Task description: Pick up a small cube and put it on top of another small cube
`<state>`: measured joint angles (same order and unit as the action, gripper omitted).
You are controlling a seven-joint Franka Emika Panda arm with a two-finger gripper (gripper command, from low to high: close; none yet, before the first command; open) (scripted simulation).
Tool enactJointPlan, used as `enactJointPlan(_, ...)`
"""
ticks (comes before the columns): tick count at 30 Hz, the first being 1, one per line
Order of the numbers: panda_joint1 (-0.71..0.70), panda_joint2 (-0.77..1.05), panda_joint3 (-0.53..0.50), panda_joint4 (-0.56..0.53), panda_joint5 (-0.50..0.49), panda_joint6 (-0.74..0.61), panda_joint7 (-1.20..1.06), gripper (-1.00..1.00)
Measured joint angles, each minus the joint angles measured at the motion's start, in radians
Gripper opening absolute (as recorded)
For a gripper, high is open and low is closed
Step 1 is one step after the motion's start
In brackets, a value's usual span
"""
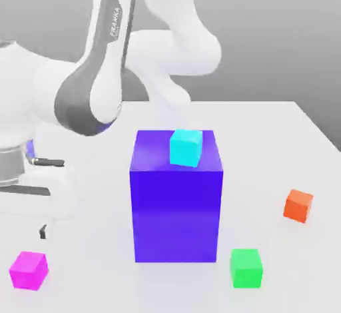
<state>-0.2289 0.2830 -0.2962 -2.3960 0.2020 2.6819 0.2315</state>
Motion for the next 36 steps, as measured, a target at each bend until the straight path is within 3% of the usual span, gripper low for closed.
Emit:
enactJointPlan(5, -0.081, 0.181, 0.084, 0.033, 0.087, 0.125, -0.077, 0.0)
enactJointPlan(6, -0.089, 0.199, 0.094, 0.037, 0.096, 0.138, -0.084, -1.0)
enactJointPlan(13, -0.088, 0.195, 0.092, 0.036, 0.092, 0.133, -0.082, -1.0)
enactJointPlan(18, -0.027, 0.039, 0.027, -0.004, 0.002, 0.02, -0.01, -1.0)
enactJointPlan(32, 0.45, -0.219, 0.326, -0.185, -0.18, -0.039, 0.352, -1.0)
enactJointPlan(36, 0.507, -0.144, 0.345, -0.199, -0.218, 0.051, 0.417, -1.0)
